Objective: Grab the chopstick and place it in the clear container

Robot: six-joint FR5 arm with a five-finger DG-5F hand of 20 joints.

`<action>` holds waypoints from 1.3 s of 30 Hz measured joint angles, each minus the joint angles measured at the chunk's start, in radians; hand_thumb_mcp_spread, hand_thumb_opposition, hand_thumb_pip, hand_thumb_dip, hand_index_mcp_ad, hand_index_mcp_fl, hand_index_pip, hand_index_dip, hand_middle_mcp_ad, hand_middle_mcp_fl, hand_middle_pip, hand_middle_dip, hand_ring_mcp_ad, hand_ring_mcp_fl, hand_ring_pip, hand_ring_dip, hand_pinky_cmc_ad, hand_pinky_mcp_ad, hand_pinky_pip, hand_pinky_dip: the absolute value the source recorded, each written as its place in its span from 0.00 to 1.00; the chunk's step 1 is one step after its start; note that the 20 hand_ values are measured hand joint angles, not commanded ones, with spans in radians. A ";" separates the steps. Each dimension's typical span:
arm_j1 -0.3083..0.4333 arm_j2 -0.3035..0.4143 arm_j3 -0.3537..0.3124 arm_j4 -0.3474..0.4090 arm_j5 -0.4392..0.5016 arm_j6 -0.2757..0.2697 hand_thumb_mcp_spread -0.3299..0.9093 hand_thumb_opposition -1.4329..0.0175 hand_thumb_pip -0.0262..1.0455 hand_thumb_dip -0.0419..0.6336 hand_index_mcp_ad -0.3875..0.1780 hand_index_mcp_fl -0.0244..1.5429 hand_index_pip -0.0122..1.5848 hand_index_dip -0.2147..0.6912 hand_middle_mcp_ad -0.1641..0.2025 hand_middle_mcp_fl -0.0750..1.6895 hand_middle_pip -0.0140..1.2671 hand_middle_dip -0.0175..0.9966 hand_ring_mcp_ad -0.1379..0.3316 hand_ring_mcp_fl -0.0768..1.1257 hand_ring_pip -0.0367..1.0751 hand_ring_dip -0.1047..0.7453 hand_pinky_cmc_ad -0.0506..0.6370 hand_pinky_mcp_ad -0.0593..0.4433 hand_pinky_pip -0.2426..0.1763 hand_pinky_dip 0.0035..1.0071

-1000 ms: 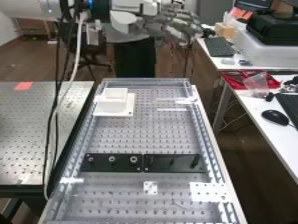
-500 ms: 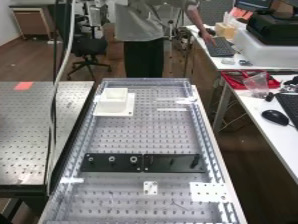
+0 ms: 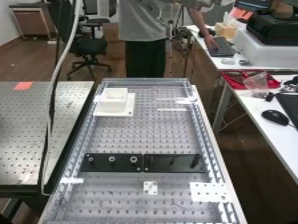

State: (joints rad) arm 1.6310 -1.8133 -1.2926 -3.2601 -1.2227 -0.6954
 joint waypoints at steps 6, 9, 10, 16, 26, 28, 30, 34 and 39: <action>-0.018 -0.026 0.030 -0.002 -0.037 -0.012 0.23 0.44 0.55 0.03 0.62 0.03 0.05 0.41 0.68 0.04 0.11 0.20 0.72 0.06 0.10 0.16 0.57 0.45 0.28 0.18; -0.025 -0.039 0.048 -0.007 -0.059 -0.019 0.23 0.44 0.55 0.03 0.61 0.03 0.05 0.41 0.67 0.04 0.11 0.20 0.72 0.06 0.10 0.16 0.57 0.45 0.28 0.18; -0.026 -0.042 0.054 -0.009 -0.062 -0.021 0.23 0.44 0.55 0.03 0.62 0.03 0.05 0.41 0.67 0.04 0.11 0.20 0.72 0.06 0.10 0.16 0.57 0.45 0.28 0.18; -0.033 -0.050 0.069 -0.018 -0.107 -0.031 0.23 0.44 0.55 0.03 0.61 0.03 0.05 0.41 0.67 0.04 0.11 0.19 0.74 0.06 0.10 0.16 0.57 0.47 0.28 0.19; -0.029 -0.059 0.078 -0.027 -0.090 -0.028 0.23 0.43 0.59 0.03 0.61 0.03 0.05 0.41 0.67 0.04 0.11 0.19 0.75 0.06 0.10 0.16 0.57 0.49 0.28 0.18; -0.031 -0.059 0.076 -0.026 -0.109 -0.027 0.23 0.43 0.59 0.02 0.60 0.03 0.05 0.41 0.66 0.04 0.11 0.19 0.75 0.06 0.10 0.16 0.57 0.49 0.28 0.18; -0.032 -0.059 0.073 -0.024 -0.113 -0.028 0.23 0.43 0.59 0.03 0.61 0.03 0.05 0.41 0.66 0.04 0.11 0.19 0.75 0.06 0.10 0.16 0.57 0.49 0.28 0.18; -0.034 -0.059 0.069 -0.021 -0.115 -0.025 0.23 0.43 0.59 0.03 0.62 0.03 0.05 0.41 0.67 0.04 0.11 0.19 0.75 0.06 0.10 0.16 0.57 0.49 0.28 0.18; -0.033 -0.056 0.063 -0.016 -0.109 -0.023 0.23 0.43 0.59 0.03 0.60 0.03 0.05 0.41 0.66 0.04 0.11 0.19 0.75 0.06 0.10 0.16 0.57 0.49 0.28 0.18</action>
State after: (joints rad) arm 1.5977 -1.8694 -1.2294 -3.2758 -1.3320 -0.7188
